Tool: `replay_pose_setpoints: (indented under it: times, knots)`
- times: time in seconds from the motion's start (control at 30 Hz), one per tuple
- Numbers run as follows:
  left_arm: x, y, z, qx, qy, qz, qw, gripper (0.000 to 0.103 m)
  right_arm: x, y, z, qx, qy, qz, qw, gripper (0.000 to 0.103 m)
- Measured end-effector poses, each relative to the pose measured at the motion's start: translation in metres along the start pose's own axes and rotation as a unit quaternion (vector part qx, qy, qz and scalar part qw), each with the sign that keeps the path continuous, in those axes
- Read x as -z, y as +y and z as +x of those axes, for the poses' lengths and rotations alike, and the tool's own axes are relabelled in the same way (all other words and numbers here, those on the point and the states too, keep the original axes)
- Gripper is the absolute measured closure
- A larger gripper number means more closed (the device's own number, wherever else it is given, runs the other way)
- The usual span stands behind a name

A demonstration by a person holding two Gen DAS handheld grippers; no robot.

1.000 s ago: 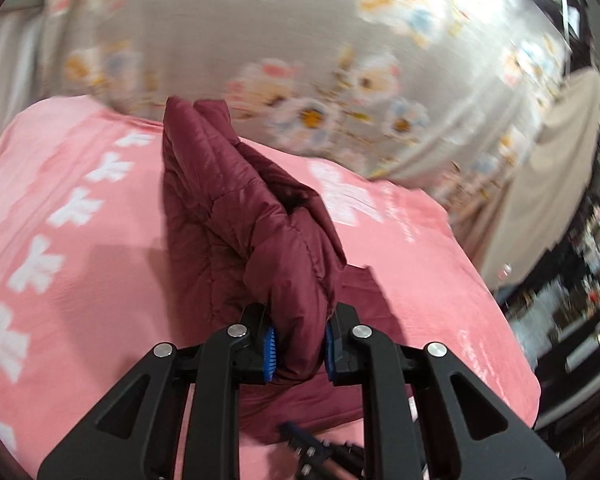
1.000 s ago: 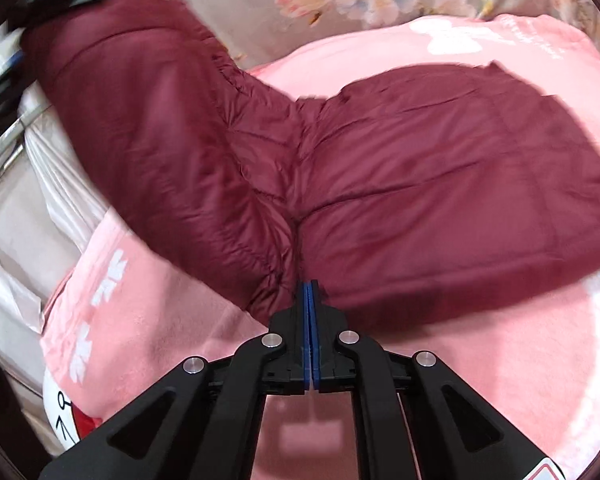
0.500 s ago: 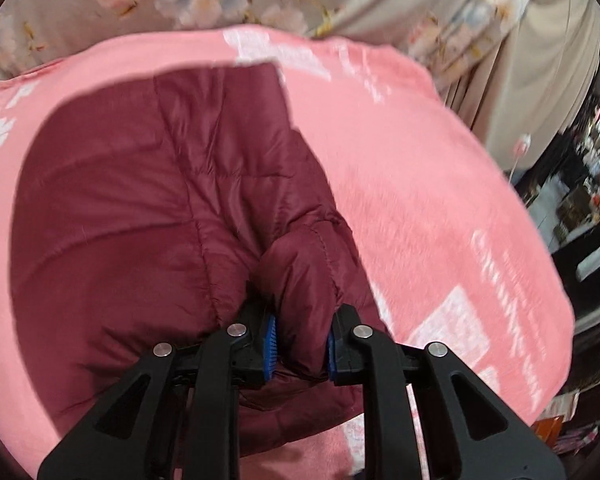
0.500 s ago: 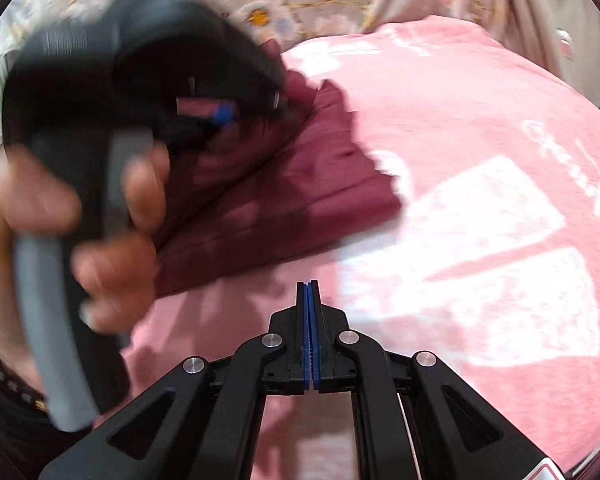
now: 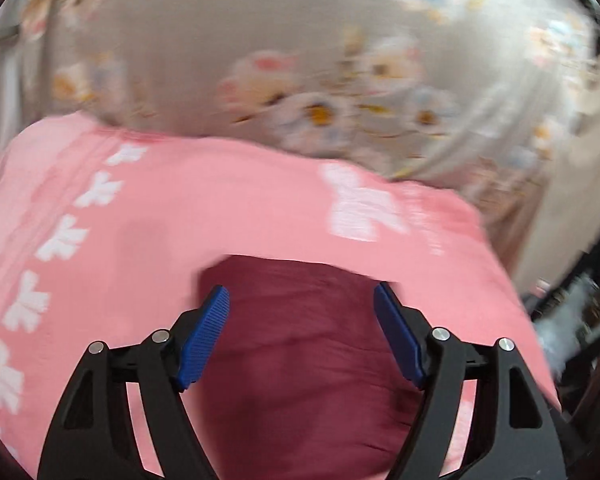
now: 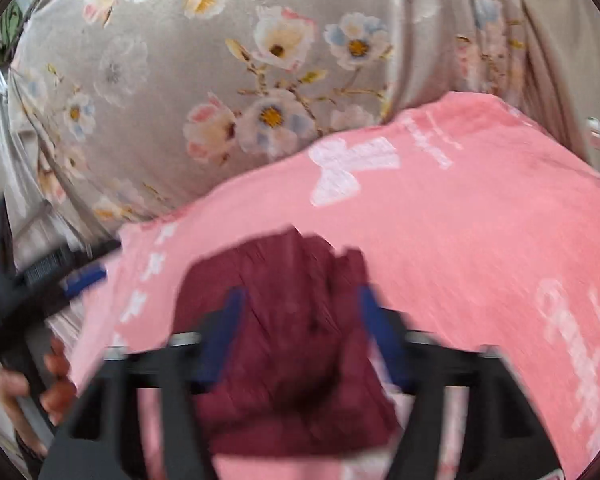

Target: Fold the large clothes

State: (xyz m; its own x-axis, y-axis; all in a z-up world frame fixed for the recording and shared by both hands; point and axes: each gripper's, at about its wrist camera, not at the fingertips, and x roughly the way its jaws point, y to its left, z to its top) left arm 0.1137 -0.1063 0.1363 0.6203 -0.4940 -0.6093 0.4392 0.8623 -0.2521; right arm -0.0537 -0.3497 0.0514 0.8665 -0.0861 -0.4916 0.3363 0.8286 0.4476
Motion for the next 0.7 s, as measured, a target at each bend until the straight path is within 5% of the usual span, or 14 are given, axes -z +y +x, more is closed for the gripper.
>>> replay_pose_setpoints:
  times: [0.2, 0.43, 0.5, 0.57, 0.7]
  knots:
    - [-0.011, 0.051, 0.034, -0.051, 0.028, -0.035, 0.9977, 0.031, -0.040, 0.005, 0.104, 0.003, 0.106, 0.034, 0.994, 0.029]
    - [-0.001, 0.058, 0.078, -0.059, 0.073, -0.041, 0.9948, 0.031, -0.025, -0.012, 0.182, 0.049, 0.210, 0.060, 0.975, 0.032]
    - [0.004, 0.055, 0.092, -0.057, 0.087, -0.039, 0.9938, 0.031, -0.017, -0.017, 0.187, 0.043, 0.216, 0.056, 0.974, 0.065]
    - [0.007, 0.050, 0.101, -0.057, 0.095, -0.032, 0.9933, 0.031, -0.014, -0.019, 0.179, 0.034, 0.201, 0.050, 0.978, 0.087]
    - [0.010, 0.033, 0.118, -0.050, 0.107, -0.015, 0.9929, 0.031, -0.013, -0.014, 0.133, 0.062, 0.131, 0.012, 0.989, 0.097]
